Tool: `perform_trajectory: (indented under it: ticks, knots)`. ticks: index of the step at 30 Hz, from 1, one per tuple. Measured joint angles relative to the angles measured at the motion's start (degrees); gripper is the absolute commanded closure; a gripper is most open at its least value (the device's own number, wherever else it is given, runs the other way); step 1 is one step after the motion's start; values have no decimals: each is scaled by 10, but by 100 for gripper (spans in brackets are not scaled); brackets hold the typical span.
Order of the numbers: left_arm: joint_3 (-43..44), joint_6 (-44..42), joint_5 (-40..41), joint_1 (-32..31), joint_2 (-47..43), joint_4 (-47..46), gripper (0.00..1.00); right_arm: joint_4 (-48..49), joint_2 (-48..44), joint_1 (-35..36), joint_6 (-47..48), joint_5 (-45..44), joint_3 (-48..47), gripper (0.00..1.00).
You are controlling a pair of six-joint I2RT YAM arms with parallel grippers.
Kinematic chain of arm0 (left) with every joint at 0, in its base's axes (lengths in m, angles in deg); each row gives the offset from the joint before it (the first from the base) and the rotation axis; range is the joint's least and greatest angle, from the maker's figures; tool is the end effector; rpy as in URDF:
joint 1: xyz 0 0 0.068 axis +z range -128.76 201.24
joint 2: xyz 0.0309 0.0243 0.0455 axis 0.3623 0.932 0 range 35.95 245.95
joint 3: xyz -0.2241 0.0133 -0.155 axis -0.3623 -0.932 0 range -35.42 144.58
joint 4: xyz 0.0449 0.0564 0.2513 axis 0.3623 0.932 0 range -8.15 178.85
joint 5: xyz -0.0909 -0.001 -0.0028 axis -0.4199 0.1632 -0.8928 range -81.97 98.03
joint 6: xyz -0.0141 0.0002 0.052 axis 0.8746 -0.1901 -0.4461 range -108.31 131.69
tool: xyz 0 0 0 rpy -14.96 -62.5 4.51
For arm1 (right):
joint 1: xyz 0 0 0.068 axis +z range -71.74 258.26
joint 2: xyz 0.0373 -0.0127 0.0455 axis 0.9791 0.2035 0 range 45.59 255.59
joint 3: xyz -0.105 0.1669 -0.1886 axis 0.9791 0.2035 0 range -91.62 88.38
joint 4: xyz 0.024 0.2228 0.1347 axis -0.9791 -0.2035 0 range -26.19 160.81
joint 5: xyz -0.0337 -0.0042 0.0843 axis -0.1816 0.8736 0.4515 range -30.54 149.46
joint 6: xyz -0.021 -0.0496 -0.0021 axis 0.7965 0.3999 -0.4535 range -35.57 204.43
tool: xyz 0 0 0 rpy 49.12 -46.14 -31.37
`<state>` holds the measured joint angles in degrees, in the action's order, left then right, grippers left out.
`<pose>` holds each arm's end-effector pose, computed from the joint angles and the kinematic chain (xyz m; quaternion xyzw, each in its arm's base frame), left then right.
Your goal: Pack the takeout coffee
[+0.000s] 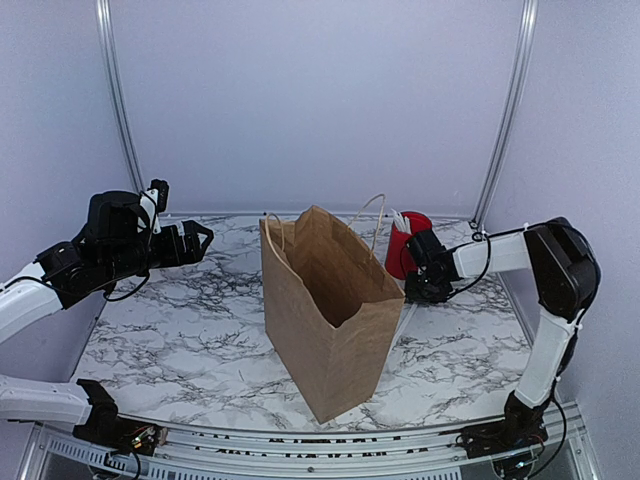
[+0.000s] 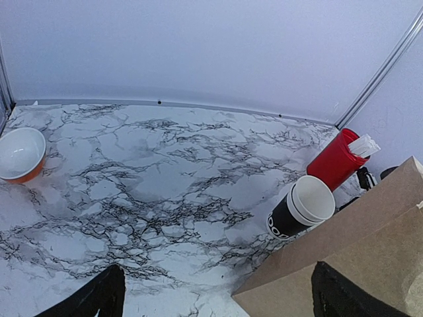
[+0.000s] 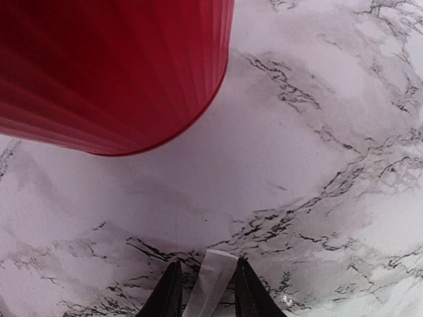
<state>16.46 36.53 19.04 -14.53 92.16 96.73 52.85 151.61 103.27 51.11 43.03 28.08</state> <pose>0.1864 -0.1259 0.3384 0.0220 0.8130 -0.2235 0.5372 0.3258 0.1410 0.1368 0.1023 0.9589 -0.0116 0.2646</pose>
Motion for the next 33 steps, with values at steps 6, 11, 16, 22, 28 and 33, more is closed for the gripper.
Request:
perform_trajectory:
  ticks: [6, 11, 16, 22, 28, 33]
  knots:
    - [0, 0, 0, 0, 0, 0, 1, -2, 13, 0, 10, 5, -18, 86]
    - [0, 0, 0, 0, 0, 0, 1, 0, 13, 0, 17, 10, -18, 94]
    - [0, 0, 0, 0, 0, 0, 1, 3, 13, 0, 18, 12, -18, 99]
    - [0, 0, 0, 0, 0, 0, 1, 3, 6, 0, 18, 15, -11, 100]
    - [0, 0, 0, 0, 1, 0, 1, -10, -30, 0, 18, 18, 15, 100]
    - [0, 1, 0, 0, 3, 0, 1, -14, -97, 0, 17, 13, 38, 100]
